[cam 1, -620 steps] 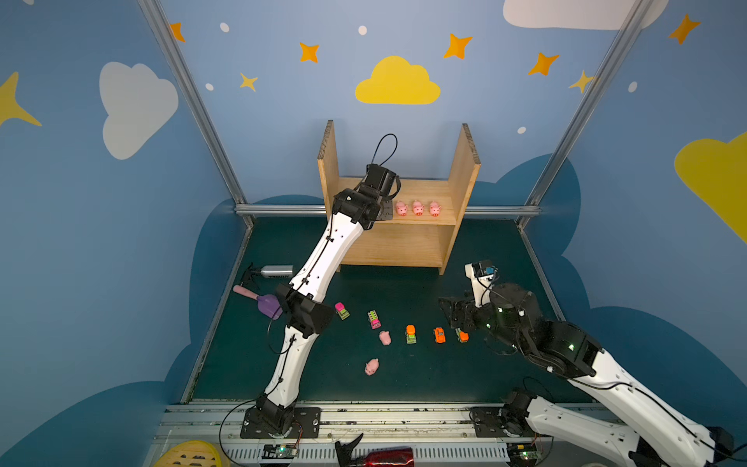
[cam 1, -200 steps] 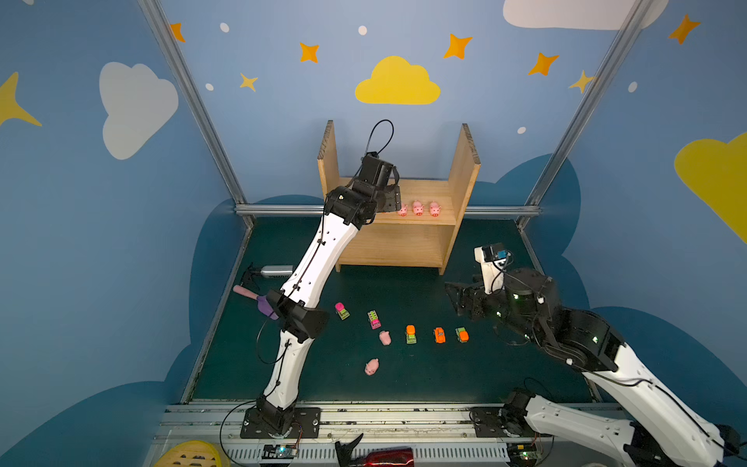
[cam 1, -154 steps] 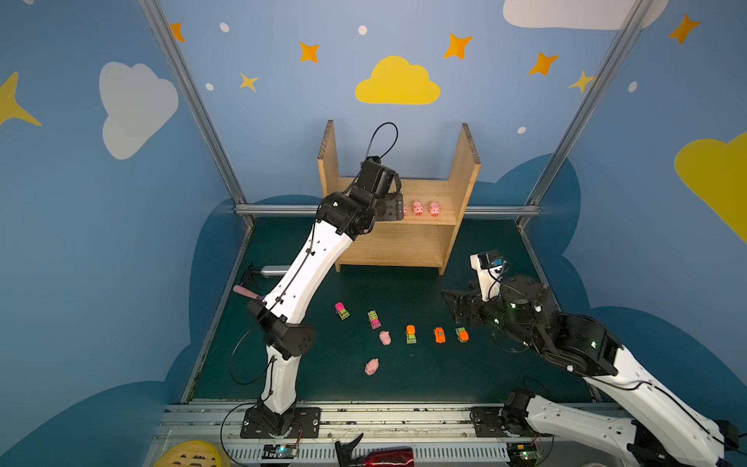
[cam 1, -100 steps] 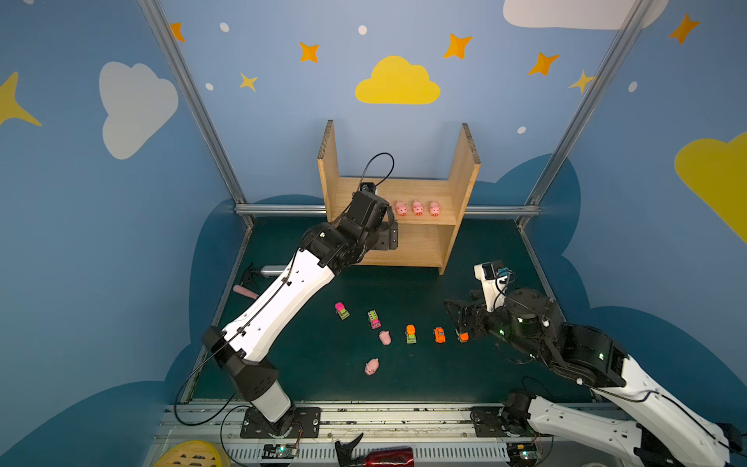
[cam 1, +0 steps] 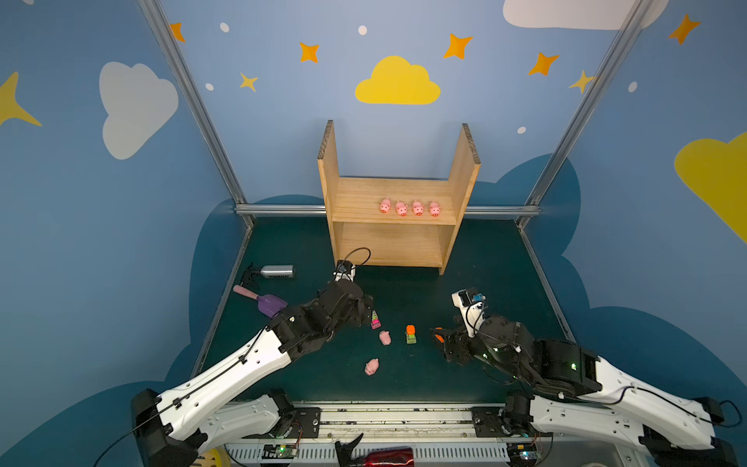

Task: Place and organize the plastic toys onto the shelf
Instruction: 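Withdraw the left gripper from the shelf down toward the table pigs, then lower the left gripper onto a pink pig and close on it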

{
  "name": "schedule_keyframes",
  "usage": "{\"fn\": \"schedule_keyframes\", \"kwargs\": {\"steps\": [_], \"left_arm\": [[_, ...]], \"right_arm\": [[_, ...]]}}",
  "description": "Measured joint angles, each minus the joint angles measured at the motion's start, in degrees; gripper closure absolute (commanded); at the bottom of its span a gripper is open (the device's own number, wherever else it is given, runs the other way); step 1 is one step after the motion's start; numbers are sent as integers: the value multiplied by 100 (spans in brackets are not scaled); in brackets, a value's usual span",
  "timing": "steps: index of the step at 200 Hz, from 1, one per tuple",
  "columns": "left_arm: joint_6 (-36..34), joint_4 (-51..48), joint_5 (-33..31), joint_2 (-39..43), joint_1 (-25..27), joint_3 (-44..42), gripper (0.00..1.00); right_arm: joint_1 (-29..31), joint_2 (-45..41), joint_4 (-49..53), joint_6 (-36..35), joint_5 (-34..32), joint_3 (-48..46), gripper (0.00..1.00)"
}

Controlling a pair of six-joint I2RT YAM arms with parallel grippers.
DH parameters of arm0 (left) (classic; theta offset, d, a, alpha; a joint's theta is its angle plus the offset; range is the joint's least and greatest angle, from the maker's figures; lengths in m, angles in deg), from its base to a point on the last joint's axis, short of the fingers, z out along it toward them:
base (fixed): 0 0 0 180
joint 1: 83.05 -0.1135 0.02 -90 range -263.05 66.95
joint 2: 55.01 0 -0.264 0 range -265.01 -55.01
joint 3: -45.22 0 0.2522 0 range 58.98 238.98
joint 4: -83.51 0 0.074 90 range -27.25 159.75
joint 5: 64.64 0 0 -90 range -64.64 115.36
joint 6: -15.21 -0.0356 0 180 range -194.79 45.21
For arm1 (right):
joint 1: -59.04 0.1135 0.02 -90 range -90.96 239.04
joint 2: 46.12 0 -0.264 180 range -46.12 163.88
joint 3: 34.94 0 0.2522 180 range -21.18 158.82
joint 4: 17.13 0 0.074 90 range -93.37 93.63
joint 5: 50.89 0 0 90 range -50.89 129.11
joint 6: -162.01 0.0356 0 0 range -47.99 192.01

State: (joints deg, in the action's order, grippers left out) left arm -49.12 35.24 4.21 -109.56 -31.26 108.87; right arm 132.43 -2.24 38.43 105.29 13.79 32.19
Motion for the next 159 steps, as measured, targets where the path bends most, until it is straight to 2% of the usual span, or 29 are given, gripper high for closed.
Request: {"fn": "schedule_keyframes", "kwargs": {"steps": [38,64,110,134,159], "left_arm": [[619,101,-247,1097,656,-1305,5],[1034,256,-380,1362,1152,-1910,6],[1410,710,-667,625,2166,-2350,10],[1502,1001,-931,216,2745,-2415,15],[1528,1480,-1086,-28,3077,-2590,18]], "right_arm": [[420,118,-42,192,-225,-57,18],[531,90,-81,302,-291,-129,18],[608,-197,-61,540,-385,-409,18],[636,-415,4,669,-437,-496,18],[673,-654,116,785,-511,-575,18]]}}
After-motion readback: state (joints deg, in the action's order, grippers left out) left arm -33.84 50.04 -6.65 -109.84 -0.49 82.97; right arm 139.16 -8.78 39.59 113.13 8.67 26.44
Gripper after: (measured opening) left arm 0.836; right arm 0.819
